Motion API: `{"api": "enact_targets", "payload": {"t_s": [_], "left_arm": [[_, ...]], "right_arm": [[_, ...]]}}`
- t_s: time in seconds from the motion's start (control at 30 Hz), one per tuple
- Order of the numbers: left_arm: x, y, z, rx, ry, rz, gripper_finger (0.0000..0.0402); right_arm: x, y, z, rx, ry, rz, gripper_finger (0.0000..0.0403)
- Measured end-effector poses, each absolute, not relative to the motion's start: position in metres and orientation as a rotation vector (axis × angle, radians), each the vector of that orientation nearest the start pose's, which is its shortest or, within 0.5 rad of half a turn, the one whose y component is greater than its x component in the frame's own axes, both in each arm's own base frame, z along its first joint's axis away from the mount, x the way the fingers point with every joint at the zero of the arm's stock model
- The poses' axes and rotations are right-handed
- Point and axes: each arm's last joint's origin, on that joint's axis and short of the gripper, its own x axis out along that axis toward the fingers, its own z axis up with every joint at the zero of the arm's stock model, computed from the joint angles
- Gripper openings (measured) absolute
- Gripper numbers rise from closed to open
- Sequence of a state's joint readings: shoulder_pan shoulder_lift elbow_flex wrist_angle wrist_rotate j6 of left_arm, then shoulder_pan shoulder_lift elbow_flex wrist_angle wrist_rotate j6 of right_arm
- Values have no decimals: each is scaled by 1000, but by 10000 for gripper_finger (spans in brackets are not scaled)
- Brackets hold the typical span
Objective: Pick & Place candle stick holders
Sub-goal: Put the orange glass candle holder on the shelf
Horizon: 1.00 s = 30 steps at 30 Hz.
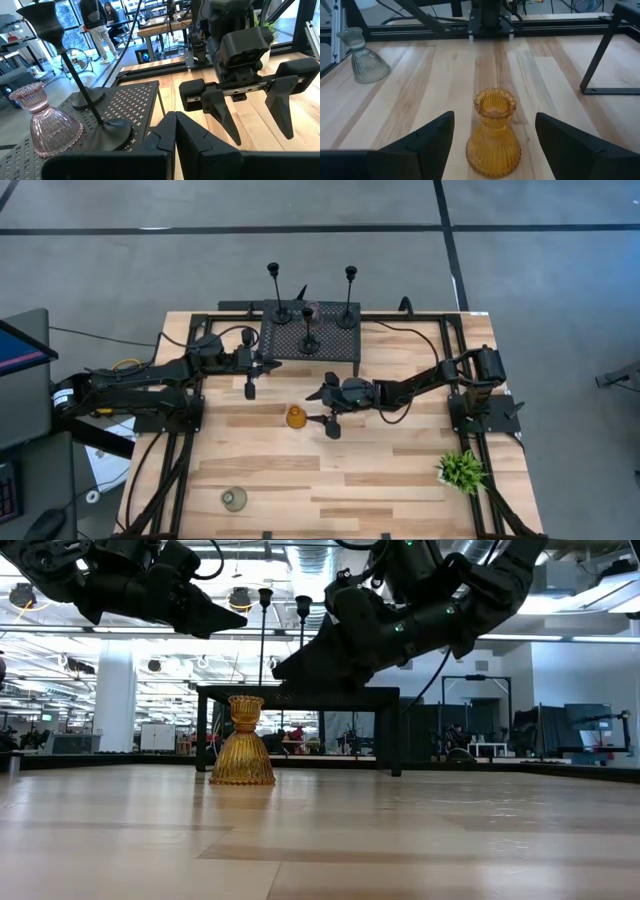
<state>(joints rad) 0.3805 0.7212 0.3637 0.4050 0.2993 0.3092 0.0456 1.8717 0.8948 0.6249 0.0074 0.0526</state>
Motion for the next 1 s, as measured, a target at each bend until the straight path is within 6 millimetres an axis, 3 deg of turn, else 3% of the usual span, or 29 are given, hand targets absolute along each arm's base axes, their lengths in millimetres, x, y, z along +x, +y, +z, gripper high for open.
{"api": "enact_targets", "payload": {"t_s": [0.47,0.73,0.9,1.0], "left_arm": [[159,54,254,312,-39,89,8],[159,54,248,217,8,78,8],[159,51,237,134,109,-13,8],[160,47,226,50,203,-93,8]], "right_arm": [[375,17,153,74,351,-30,270],[383,31,130,65,405,-36,270],[382,34,140,58,456,-33,270],[378,34,157,57,466,-32,267]]}}
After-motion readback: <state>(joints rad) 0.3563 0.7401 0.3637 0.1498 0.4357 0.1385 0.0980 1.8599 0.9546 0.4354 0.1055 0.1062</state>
